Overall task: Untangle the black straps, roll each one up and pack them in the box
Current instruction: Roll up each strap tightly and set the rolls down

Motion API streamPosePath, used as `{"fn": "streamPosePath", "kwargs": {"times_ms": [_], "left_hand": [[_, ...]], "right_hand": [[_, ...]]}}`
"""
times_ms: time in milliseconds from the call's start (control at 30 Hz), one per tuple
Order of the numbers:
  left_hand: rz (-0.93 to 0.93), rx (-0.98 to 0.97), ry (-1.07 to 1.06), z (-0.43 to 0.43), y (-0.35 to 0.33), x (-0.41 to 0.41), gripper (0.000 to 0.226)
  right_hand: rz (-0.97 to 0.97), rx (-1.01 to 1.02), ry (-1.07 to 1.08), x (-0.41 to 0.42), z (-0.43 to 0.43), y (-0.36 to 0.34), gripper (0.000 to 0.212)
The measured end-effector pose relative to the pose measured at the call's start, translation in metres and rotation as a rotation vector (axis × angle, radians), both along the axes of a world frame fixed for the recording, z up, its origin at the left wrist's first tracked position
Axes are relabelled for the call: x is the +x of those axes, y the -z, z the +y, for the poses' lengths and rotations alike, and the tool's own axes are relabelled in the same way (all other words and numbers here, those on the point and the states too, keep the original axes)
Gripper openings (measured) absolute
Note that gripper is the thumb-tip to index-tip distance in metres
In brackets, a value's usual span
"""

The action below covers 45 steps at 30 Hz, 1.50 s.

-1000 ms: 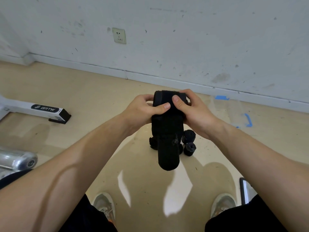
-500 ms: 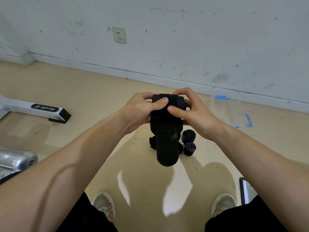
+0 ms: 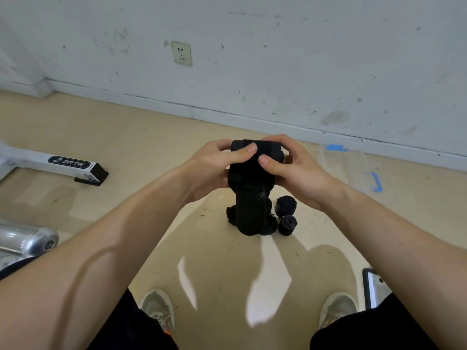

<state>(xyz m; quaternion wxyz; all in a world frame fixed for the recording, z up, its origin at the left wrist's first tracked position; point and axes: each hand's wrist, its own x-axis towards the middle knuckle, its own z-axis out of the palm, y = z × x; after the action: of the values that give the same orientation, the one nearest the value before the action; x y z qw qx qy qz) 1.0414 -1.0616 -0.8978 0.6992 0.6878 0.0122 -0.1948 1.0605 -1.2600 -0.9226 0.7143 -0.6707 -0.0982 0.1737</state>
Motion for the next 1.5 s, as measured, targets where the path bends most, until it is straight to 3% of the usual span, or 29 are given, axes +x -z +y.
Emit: {"fn": "streamPosePath", "kwargs": {"times_ms": [233,367,433,567,633,700,900,1100,1267,1500], "left_hand": [[0.095,-0.041,-0.068,-0.001,-0.003,0.001,0.037],[0.211,-0.14,-0.222,0.0,-0.006,0.004,0.034],[0.236,-0.17,-0.279,0.004,-0.007,0.005,0.028],[0.284,-0.231,-0.329,0.009,-0.007,0.006,0.023],[0.291,-0.234,-0.345,0.01,-0.006,0.007,0.024],[0.288,-0.213,-0.356,0.008,-0.005,0.007,0.028],[0.256,-0.074,-0.331,-0.003,0.006,0.004,0.03],[0.176,-0.114,-0.168,-0.016,0.006,0.0,0.023],[0.138,-0.203,-0.246,-0.026,0.006,-0.007,0.034],[0.054,-0.255,-0.249,-0.025,0.01,-0.012,0.035]], "right_hand": [[-0.239,-0.331,0.032,-0.005,0.001,-0.006,0.043],[-0.592,-0.66,0.057,-0.013,-0.003,-0.022,0.05],[-0.713,-0.72,-0.042,-0.018,-0.012,-0.027,0.049],[-0.931,-1.018,-0.23,-0.03,-0.018,-0.021,0.073],[-1.017,-1.052,-0.236,-0.034,-0.013,-0.017,0.06],[-1.092,-0.976,-0.173,-0.035,-0.007,-0.015,0.027],[-0.967,-0.774,0.0,-0.027,-0.005,-0.018,0.003],[-0.663,-0.581,0.141,-0.012,-0.005,-0.023,0.007],[-0.456,-0.444,0.179,-0.008,-0.001,-0.017,0.013],[-0.368,-0.406,0.281,-0.012,0.009,-0.019,0.013]]}}
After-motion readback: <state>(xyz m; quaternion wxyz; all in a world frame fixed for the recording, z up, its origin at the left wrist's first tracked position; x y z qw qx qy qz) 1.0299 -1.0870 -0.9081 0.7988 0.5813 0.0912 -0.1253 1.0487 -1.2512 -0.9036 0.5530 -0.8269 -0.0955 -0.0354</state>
